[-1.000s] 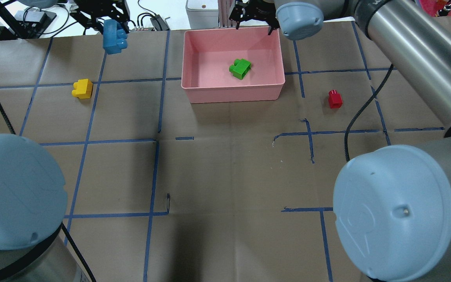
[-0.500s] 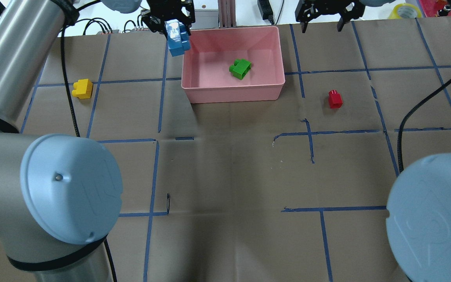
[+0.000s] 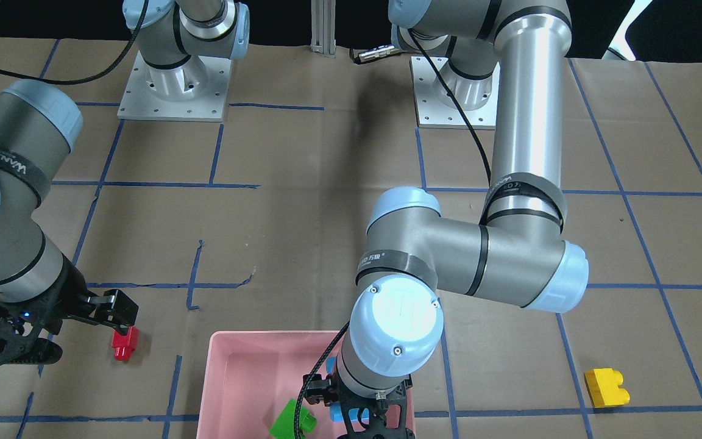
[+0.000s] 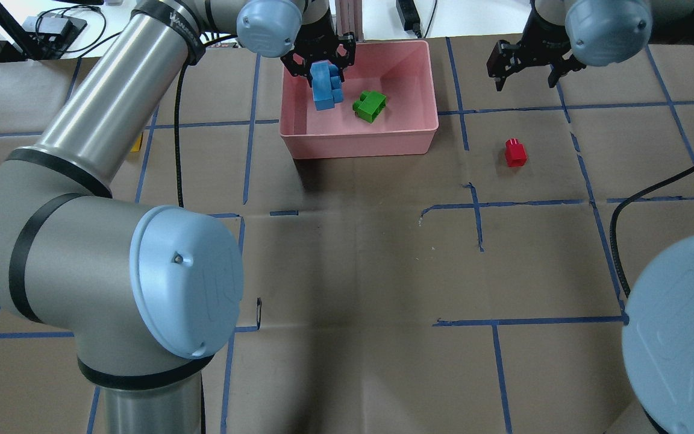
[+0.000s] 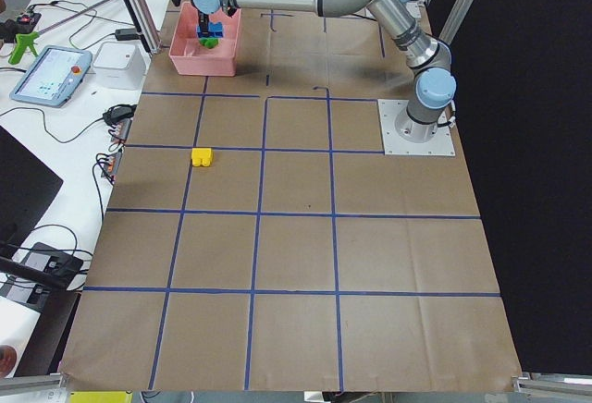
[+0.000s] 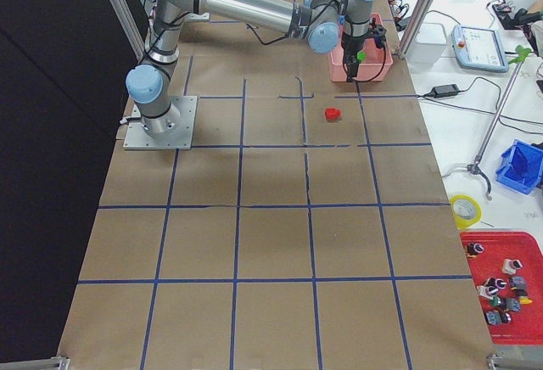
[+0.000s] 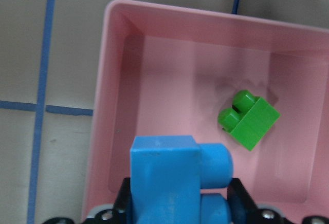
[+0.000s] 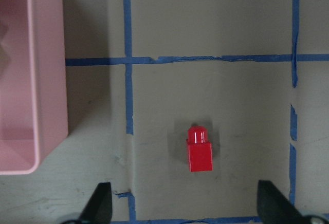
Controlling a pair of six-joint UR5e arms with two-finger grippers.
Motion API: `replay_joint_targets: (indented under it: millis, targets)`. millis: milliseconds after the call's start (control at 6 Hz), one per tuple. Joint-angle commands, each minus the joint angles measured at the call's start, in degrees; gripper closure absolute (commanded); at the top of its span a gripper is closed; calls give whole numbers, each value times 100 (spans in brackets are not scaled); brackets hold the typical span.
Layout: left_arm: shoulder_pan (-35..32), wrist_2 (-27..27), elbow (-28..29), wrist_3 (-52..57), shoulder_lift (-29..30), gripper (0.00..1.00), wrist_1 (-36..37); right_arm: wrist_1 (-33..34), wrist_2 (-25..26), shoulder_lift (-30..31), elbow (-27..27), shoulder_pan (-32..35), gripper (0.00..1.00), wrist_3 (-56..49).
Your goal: Put all blocks into box
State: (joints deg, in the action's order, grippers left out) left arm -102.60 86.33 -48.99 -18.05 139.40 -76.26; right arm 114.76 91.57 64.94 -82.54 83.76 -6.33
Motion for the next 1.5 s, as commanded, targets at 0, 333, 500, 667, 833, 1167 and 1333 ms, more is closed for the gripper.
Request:
replay_joint_targets:
  millis: [0,333,500,667,833,1167,1333]
  targets:
    - [-15,15,-40,-5,140,77,199,1429,-208,-25,-909,-281,2,-324]
    - [11,276,3,73,18,2,260,2625,-482,-270,-1516,-264,2,-457]
    - [38,296,73,74,-140,2,261,3292,-483,-341,-2015,-264,6,-527]
    - [229,253,-30,117,-585,2,139,3743,-483,-377,-2333,-281,6,-562]
    - [562,252,-145,570,-1051,1,-332,3764,-474,-412,-2424,-282,7,-571]
    - [1351,253,-521,1431,-1415,1,-592,3756,-395,-360,-2503,-386,7,-667]
    - [1791,244,-628,1836,-1425,1,-592,3756,-403,-377,-2504,-457,8,-738]
